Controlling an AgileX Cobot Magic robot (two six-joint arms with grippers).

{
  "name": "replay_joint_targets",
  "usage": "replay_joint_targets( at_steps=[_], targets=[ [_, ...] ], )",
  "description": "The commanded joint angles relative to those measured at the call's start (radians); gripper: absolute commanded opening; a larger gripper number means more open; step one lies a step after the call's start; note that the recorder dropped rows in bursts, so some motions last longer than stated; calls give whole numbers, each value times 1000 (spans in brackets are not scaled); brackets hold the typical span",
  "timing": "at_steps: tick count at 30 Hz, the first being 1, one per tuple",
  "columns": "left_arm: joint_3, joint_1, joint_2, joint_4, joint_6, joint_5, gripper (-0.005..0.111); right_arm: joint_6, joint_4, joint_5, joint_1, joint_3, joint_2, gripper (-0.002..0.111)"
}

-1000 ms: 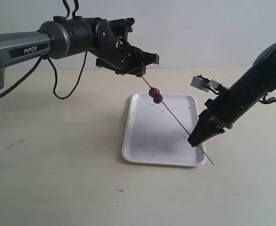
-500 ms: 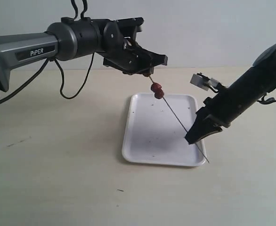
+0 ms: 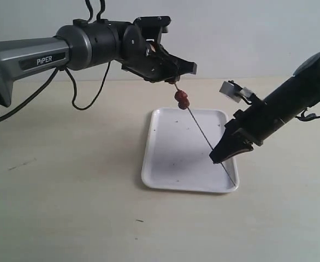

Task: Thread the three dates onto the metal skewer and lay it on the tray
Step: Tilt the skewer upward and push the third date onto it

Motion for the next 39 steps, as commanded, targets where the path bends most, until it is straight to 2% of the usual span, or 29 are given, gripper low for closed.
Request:
replay_joint_targets(
  at_steps=[1,23,25,29,31,39],
  targets=[
    [1,-26,-9,-9,5,25,33,-34,136,6,-1,-4,-13,0],
    [1,-57,-9,6,3,36,33,-40,239,-112,-1,-4,-13,0],
    [1,-57,-9,6,0,37,36,-36,231,-111,-1,-4,-13,0],
    [1,-57,-9,6,0,47,56,-36,216,-109,-1,-4,-13,0],
    [1,-57,-9,14,0,47,63,-36,211,-103,-1,-4,-13,0],
    [1,-24,-32,21,0,80,62,-1,183,-112,-1,25,-13,0]
  ],
)
